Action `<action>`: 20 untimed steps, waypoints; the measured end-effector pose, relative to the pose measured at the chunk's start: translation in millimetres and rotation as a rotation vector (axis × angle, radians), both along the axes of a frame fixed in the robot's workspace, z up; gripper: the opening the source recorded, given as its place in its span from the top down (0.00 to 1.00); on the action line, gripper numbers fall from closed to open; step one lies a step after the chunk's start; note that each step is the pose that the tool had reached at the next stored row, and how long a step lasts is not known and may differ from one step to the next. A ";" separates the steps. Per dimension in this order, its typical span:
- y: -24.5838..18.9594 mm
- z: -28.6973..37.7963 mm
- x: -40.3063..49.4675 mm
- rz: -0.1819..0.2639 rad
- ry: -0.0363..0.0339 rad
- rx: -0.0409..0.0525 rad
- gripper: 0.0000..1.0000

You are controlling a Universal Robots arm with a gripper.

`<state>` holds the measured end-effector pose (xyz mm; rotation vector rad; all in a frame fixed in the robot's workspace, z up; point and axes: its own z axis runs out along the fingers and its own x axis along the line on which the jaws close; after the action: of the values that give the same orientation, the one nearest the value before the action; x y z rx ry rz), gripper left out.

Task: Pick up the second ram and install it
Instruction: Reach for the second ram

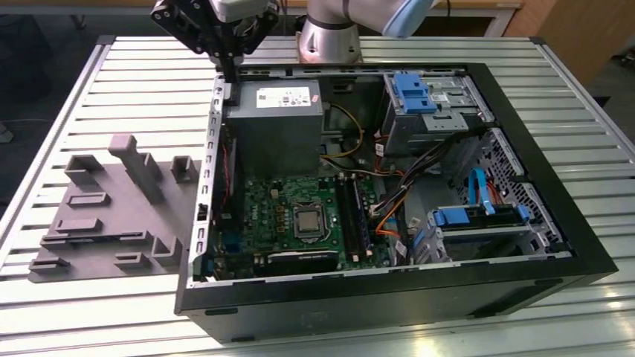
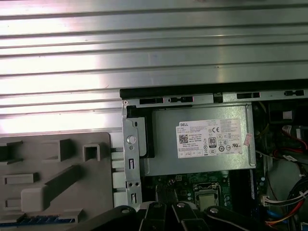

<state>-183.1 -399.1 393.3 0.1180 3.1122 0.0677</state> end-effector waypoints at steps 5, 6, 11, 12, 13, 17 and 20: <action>0.0 0.0 -2.4 0.000 0.0000 0.0000 0.89; 0.0 0.0 -2.8 0.000 0.0001 -0.0001 0.89; 0.0 0.0 -5.3 0.000 0.0000 0.0000 0.89; 0.0 0.0 -5.9 0.000 0.0000 0.0000 0.89; 0.0 0.0 -7.1 0.000 0.0000 -0.0001 0.89; 0.0 0.0 -9.8 0.000 0.0000 0.0000 0.89; 0.0 0.0 -11.1 0.000 0.0001 -0.0001 0.89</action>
<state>-194.2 -399.1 393.3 0.1179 3.1123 0.0676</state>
